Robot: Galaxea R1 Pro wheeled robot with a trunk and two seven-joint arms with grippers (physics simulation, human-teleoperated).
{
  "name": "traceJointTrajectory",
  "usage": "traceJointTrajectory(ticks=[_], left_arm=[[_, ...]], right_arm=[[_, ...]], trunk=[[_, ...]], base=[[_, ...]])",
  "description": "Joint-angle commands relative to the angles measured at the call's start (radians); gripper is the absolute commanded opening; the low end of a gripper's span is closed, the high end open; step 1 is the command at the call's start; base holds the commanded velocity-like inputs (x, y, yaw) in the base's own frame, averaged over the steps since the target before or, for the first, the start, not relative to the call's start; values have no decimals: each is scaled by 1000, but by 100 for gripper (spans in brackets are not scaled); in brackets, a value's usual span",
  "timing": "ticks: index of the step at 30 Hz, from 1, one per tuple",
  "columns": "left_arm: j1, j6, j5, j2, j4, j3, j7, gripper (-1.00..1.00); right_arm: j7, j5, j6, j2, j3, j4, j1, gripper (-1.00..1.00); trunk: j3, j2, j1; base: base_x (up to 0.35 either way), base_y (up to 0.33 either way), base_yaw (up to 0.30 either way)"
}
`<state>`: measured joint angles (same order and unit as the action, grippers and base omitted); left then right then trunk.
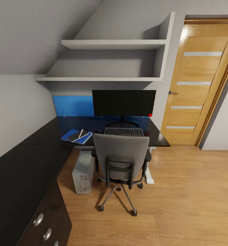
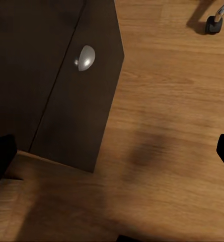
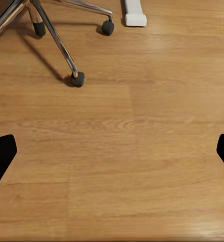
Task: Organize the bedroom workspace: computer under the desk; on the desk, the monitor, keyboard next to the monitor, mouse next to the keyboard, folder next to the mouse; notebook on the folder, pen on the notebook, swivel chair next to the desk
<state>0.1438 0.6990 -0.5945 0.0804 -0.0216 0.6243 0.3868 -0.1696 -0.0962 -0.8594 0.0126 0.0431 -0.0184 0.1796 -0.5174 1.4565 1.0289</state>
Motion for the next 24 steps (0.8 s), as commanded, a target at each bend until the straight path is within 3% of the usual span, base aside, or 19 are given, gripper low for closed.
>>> traceJointTrajectory(ticks=[1, 24], left_arm=[[0, 1, -2, 0, 0, 8, 8, 100], [0, -1, -2, -1, 0, 7, 7, 100]], right_arm=[[-7, -11, 2, 0, 4, -2, 1, 100], [-5, -10, 19, 0, 4, -2, 1, 100]], trunk=[[-1, 1, 0], [-1, 1, 0]], base=[[0, 0, 0], [0, 0, 0]])
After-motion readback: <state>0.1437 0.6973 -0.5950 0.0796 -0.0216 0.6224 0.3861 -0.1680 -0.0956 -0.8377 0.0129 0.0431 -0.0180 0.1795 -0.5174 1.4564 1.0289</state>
